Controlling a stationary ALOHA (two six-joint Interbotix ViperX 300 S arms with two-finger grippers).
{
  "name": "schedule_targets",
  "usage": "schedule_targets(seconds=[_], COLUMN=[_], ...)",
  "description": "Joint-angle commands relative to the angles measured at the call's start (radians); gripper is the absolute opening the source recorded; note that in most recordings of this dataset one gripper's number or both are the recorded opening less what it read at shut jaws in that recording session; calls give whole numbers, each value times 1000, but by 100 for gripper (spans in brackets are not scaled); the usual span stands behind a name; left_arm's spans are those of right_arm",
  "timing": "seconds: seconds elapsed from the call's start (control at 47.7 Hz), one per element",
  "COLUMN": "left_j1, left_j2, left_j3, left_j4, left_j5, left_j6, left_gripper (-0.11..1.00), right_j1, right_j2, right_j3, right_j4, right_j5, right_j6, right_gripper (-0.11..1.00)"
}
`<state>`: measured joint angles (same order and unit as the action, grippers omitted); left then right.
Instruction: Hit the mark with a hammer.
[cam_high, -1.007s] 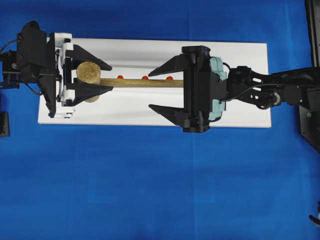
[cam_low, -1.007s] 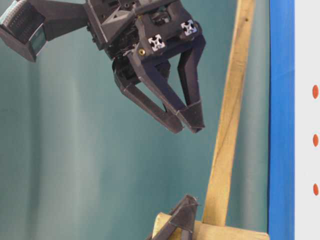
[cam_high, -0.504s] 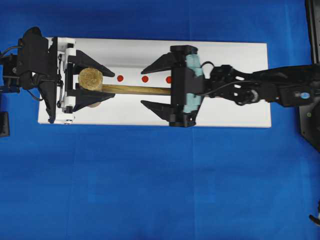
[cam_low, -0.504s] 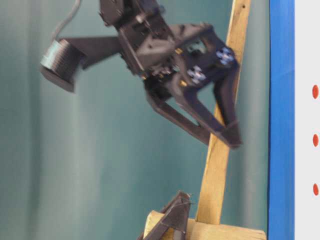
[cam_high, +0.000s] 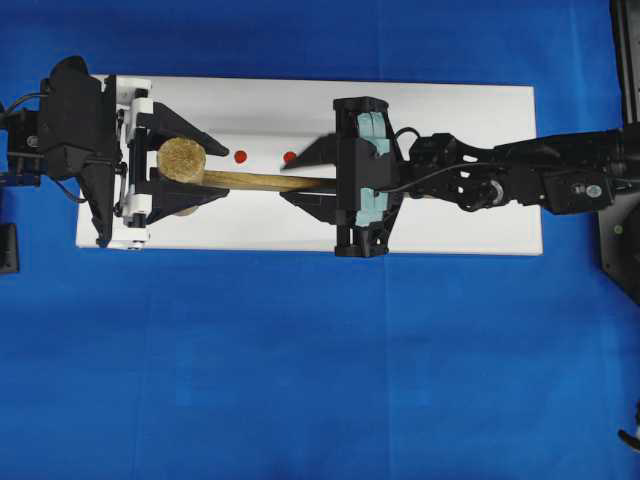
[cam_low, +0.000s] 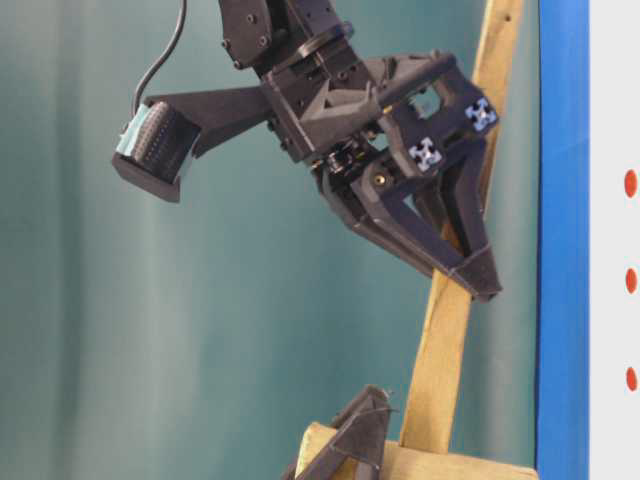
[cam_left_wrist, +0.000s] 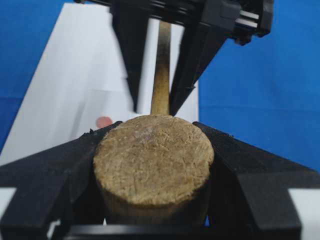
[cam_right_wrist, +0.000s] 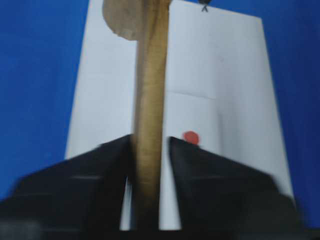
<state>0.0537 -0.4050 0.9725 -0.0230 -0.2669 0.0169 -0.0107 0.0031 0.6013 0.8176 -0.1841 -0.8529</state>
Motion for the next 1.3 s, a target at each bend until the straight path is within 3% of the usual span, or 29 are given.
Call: schedule_targets(seconds=[0.0,0.042,0.504,0.546,0.65,0.713,1.28], left_j1=[-5,-5,-5,-3,-3,-3,-3], left_j2=[-9,-9,-20,-21,-32,-43,-288], left_j3=[-29,-29,-21,-20,-11,-2,149], left_j4=[2,2,2,2,2,2,2], left_j5=[-8,-8,-11,-12,-12,-12,23], left_j6=[0,2,-2,-2,2,3,2], left_gripper=[43,43,44,51,81,90,88], right_j1=[-3,-3,-2,-2,0,0,5], right_j2=[-18,-18,-31,-35,-55,-69,-282], right_j3=[-17,-15,-14,-12,-3,8,189], right_j4=[0,0,5,8,26,34,121], right_j5=[-3,-5,-9,-9,-9,-9,-101], right_j6=[-2,-2,3,3,3,3,3], right_gripper=[8,4,4,4,3,2,2])
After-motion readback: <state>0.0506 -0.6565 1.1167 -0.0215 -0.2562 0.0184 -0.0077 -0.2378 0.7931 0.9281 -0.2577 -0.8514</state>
